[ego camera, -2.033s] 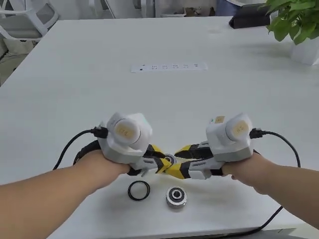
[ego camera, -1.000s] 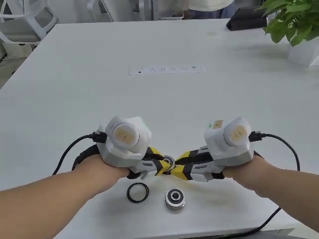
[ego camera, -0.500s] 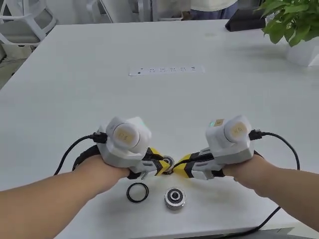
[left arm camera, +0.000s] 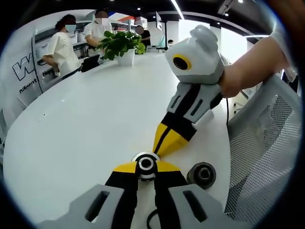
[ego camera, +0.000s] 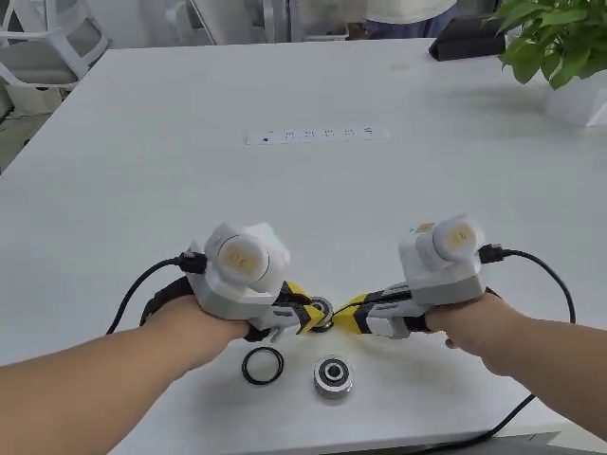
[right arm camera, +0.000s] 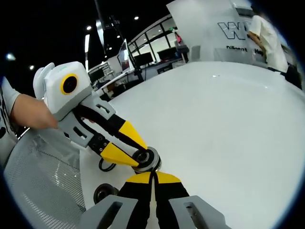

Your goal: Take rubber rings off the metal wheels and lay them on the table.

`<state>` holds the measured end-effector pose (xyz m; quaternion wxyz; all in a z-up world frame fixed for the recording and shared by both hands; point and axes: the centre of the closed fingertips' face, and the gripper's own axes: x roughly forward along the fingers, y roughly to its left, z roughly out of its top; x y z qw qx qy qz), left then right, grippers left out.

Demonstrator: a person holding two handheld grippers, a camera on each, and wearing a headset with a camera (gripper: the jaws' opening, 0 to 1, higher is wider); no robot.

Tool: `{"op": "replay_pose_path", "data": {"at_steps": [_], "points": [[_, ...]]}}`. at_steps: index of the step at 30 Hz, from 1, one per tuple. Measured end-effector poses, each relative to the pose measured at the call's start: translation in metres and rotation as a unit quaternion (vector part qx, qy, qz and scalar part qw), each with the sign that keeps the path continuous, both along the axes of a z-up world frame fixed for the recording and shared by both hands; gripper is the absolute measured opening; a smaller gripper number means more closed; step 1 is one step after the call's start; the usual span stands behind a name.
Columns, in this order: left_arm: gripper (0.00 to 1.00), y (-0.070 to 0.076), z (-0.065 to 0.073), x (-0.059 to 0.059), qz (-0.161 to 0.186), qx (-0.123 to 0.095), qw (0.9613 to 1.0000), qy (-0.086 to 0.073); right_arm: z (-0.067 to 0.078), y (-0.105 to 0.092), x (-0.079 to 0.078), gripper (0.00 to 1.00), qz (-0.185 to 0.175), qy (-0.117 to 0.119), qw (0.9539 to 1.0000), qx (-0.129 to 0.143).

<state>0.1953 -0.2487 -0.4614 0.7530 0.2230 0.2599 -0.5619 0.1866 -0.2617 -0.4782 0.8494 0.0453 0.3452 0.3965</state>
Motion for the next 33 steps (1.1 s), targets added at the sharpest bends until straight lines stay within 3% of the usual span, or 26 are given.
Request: {"op": "replay_pose_path", "data": {"at_steps": [8, 33], "points": [[0.07, -0.0008, -0.0001, -0.0007, -0.003, 0.004, 1.0, -0.001, 0.0031, -0.0007, -0.0016, 0.0, -0.011, 0.016, 0.9997, 0.014], [0.06, -0.0032, 0.0, -0.0026, 0.0, 0.007, 1.0, -0.002, 0.0055, -0.0024, -0.0053, 0.0, -0.012, 0.012, 0.9994, -0.029]]}}
